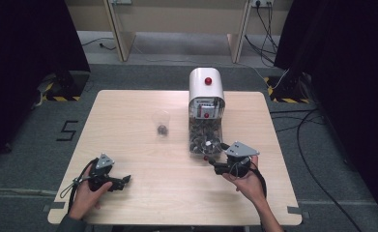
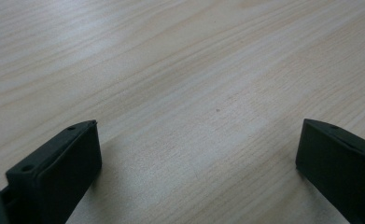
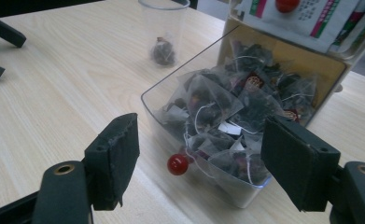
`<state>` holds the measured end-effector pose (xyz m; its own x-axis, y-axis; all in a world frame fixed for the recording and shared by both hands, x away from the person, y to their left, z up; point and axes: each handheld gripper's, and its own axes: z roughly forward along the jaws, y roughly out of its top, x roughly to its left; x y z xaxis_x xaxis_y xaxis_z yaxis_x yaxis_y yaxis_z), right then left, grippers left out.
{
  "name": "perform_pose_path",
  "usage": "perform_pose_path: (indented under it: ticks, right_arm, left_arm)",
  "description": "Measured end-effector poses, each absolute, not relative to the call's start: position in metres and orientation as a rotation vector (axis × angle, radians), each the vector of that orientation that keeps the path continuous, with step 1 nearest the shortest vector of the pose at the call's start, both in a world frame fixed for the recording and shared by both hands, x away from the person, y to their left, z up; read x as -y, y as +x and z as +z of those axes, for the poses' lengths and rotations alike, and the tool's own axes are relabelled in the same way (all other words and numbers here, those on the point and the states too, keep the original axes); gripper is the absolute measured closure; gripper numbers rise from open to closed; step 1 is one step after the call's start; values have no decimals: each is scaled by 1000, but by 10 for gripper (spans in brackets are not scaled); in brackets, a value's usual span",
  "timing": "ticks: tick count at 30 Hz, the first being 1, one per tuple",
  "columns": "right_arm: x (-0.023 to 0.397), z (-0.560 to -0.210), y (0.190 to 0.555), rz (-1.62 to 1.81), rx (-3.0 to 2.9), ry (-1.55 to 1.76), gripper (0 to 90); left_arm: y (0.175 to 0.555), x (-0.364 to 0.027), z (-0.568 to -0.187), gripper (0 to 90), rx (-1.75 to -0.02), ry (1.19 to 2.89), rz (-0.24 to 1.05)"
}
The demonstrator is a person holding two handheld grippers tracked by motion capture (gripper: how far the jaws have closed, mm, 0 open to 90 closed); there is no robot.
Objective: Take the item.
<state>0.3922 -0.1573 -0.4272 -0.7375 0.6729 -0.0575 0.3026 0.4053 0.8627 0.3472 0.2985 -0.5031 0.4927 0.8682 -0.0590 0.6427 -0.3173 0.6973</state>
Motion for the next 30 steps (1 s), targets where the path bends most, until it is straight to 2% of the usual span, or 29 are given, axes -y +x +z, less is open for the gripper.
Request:
perform_pose_path:
  ticks: [13,30]
  right_arm:
    - [168,-429,389,1254,-2244,868,253]
    - [177,-439,380,1239,-2243,902,250]
  left_arm:
    - [347,-298,-503,0,-1238,2068,433]
    - [347,-298,-503,0,-1238,2068,433]
